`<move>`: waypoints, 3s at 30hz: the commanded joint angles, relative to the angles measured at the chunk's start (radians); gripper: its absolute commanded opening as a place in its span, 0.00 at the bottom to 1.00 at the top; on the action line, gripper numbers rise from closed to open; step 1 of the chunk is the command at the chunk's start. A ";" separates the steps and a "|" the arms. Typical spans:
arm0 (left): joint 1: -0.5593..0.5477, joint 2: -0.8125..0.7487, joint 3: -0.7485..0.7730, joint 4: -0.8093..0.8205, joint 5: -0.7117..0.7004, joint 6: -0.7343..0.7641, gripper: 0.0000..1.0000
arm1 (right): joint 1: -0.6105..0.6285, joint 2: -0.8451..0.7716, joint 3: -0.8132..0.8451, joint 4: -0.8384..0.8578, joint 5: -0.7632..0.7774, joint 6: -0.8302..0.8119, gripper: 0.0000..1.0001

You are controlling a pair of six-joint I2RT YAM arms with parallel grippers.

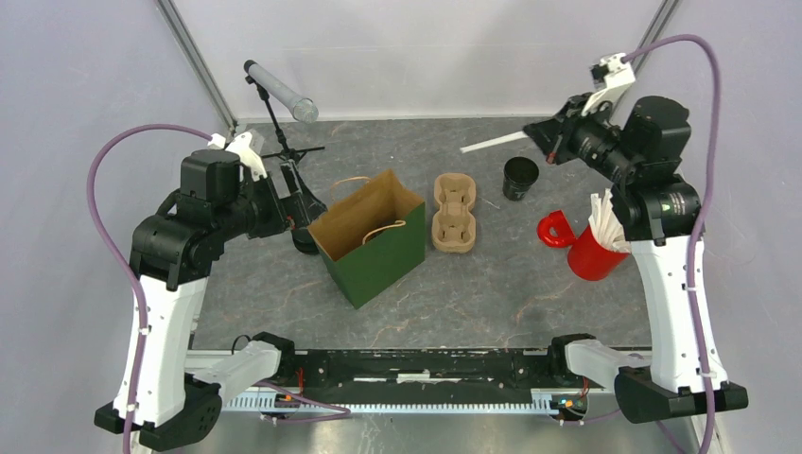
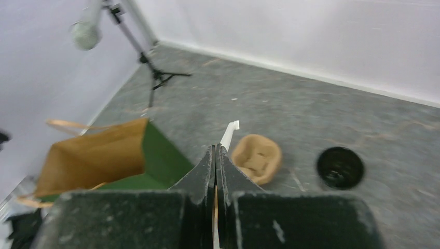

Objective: Pack the takeout coffee

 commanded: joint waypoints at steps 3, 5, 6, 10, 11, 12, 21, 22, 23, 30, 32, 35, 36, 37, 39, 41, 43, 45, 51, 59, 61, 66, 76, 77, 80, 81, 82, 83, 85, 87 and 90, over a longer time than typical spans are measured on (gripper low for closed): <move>-0.003 -0.009 0.030 0.044 -0.005 0.023 1.00 | 0.110 0.010 -0.012 0.142 -0.285 0.104 0.00; -0.003 -0.007 0.037 0.044 -0.009 0.022 1.00 | 0.155 0.020 -0.006 0.141 -0.306 0.109 0.00; -0.003 -0.007 0.041 0.044 -0.013 0.023 1.00 | 0.176 0.019 -0.004 0.139 -0.298 0.098 0.00; -0.003 -0.009 0.037 0.042 -0.013 0.026 1.00 | 0.220 0.019 0.003 0.126 -0.283 0.077 0.00; -0.003 -0.008 0.036 0.041 -0.013 0.026 1.00 | 0.224 0.025 0.009 0.122 -0.288 0.079 0.00; -0.003 -0.007 0.036 0.041 -0.012 0.024 1.00 | 0.230 0.032 0.016 0.117 -0.294 0.085 0.00; -0.003 0.005 0.040 0.041 -0.012 0.019 1.00 | 0.299 0.080 0.041 0.142 -0.328 0.133 0.00; -0.003 0.004 0.040 0.040 -0.012 0.019 1.00 | 0.306 0.083 0.037 0.146 -0.328 0.137 0.00; -0.003 0.002 0.040 0.040 -0.013 0.020 1.00 | 0.310 0.087 0.029 0.154 -0.328 0.142 0.00; -0.003 -0.015 0.026 0.040 -0.018 0.013 1.00 | 0.425 0.151 -0.064 0.265 -0.300 0.204 0.00; -0.003 -0.021 0.024 0.040 -0.017 0.010 1.00 | 0.458 0.186 -0.075 0.258 -0.297 0.185 0.00; -0.003 -0.033 0.024 0.038 -0.027 0.010 1.00 | 0.487 0.230 -0.091 0.255 -0.272 0.168 0.00; -0.003 -0.036 0.024 0.034 -0.032 0.011 1.00 | 0.492 0.240 -0.099 0.274 -0.273 0.173 0.00; -0.003 -0.038 0.024 0.032 -0.037 0.012 1.00 | 0.496 0.251 -0.113 0.299 -0.275 0.184 0.00; -0.003 -0.042 0.017 0.030 -0.039 0.012 1.00 | 0.505 0.272 -0.142 0.371 -0.277 0.206 0.01; -0.003 -0.041 0.011 0.030 -0.035 0.009 1.00 | 0.511 0.307 -0.146 0.389 -0.271 0.219 0.04; -0.003 -0.037 0.014 0.030 -0.029 0.010 1.00 | 0.519 0.336 -0.143 0.391 -0.273 0.225 0.07; -0.003 -0.037 0.017 0.030 -0.031 0.010 1.00 | 0.525 0.356 -0.147 0.387 -0.272 0.214 0.10; -0.003 -0.029 0.019 0.030 -0.040 0.010 1.00 | 0.526 0.392 -0.094 0.295 -0.217 0.162 0.30; -0.003 0.003 0.074 0.025 -0.062 0.024 1.00 | 0.523 0.411 0.102 0.155 -0.084 0.107 0.80; -0.003 0.009 0.097 0.026 -0.080 0.031 1.00 | 0.523 0.402 0.143 0.124 -0.038 0.090 0.98; -0.003 -0.001 0.149 0.063 -0.132 0.066 1.00 | 0.521 0.322 0.143 0.098 0.097 -0.026 0.98; -0.003 -0.212 -0.059 0.267 -0.156 0.160 1.00 | 0.522 0.086 -0.103 0.024 0.708 0.018 0.98; -0.003 -0.239 -0.091 0.274 -0.161 0.165 1.00 | 0.522 0.068 -0.122 0.009 0.735 0.012 0.98; -0.003 -0.289 -0.150 0.275 -0.187 0.170 1.00 | 0.522 0.003 -0.201 0.007 0.808 0.025 0.98; -0.003 -0.299 -0.164 0.268 -0.201 0.171 1.00 | 0.522 -0.026 -0.229 0.017 0.823 0.028 0.98; -0.003 -0.306 -0.174 0.260 -0.216 0.169 1.00 | 0.522 -0.050 -0.264 0.028 0.836 0.031 0.98; -0.003 -0.309 -0.181 0.244 -0.232 0.168 1.00 | 0.523 -0.076 -0.290 0.040 0.848 0.033 0.98; -0.003 -0.310 -0.189 0.219 -0.246 0.169 1.00 | 0.522 -0.119 -0.341 0.053 0.879 0.047 0.98; -0.003 -0.312 -0.196 0.203 -0.245 0.176 1.00 | 0.522 -0.157 -0.383 0.075 0.887 0.056 0.98; -0.003 -0.320 -0.203 0.203 -0.247 0.180 1.00 | 0.523 -0.185 -0.424 0.108 0.875 0.060 0.98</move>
